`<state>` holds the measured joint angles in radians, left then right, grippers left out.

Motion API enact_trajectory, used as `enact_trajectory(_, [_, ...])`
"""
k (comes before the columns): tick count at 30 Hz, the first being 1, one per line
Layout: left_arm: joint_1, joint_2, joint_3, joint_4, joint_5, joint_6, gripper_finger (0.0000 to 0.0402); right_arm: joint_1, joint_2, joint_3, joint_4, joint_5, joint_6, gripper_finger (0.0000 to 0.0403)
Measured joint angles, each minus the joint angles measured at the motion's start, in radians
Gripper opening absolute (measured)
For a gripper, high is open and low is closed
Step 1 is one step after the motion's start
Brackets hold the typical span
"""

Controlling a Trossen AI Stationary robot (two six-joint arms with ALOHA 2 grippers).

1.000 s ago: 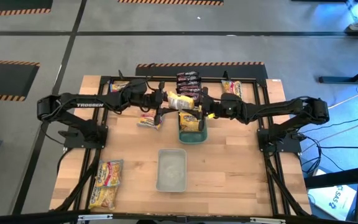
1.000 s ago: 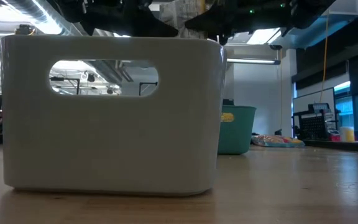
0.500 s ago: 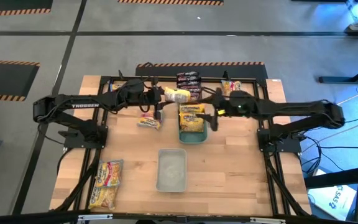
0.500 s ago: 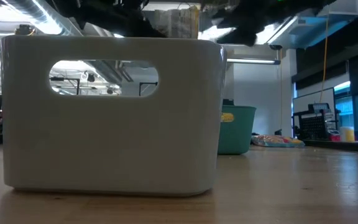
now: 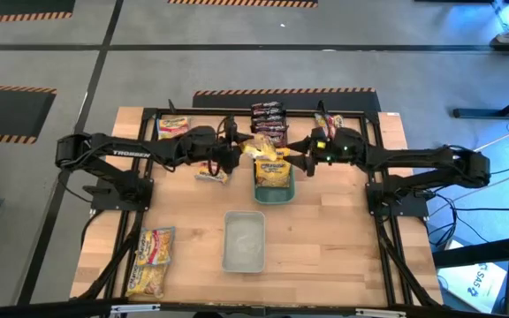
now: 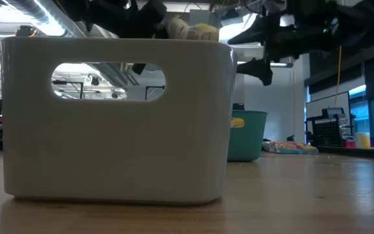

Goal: Sort Maruchan noodles
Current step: Put the yellow noodle pack into the green bin

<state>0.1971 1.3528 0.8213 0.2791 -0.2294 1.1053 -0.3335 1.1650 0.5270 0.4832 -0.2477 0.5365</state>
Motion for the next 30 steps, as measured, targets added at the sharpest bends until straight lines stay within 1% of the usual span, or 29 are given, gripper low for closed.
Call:
enact_trajectory(4, [-0.031,0.000,0.000,0.036,-0.026,0.072,0.0133,-0.090,0.047,-0.003,0.091,-0.126,0.196,0.0323])
enact_trajectory(7, [-0.051,0.000,0.000,0.082,-0.034,0.126,0.0133,-0.136,0.109,-0.003,0.188,-0.249,0.408,0.0323])
enact_trajectory(9, [-0.061,0.000,0.001,0.099,-0.038,0.158,0.0134,-0.148,0.157,-0.003,0.260,-0.320,0.513,0.0323])
enact_trajectory(13, [-0.073,0.000,0.001,0.128,-0.039,0.185,0.0134,-0.145,0.240,0.019,0.414,-0.401,0.660,0.0323])
enact_trajectory(16, [-0.074,0.000,0.001,0.122,-0.040,0.182,0.0134,-0.128,0.269,0.070,0.479,-0.428,0.694,0.0323])
enact_trajectory(21, [-0.074,0.014,0.003,0.127,-0.059,0.165,0.0134,-0.118,0.274,0.141,0.397,-0.460,0.690,0.0323])
enact_trajectory(25, [-0.074,0.017,0.003,0.147,-0.072,0.181,0.0134,-0.103,0.280,0.168,0.352,-0.443,0.685,0.0323])
enact_trajectory(30, [-0.074,0.019,0.003,0.170,-0.068,0.187,0.0134,-0.053,0.309,0.208,0.363,-0.426,0.681,0.0323])
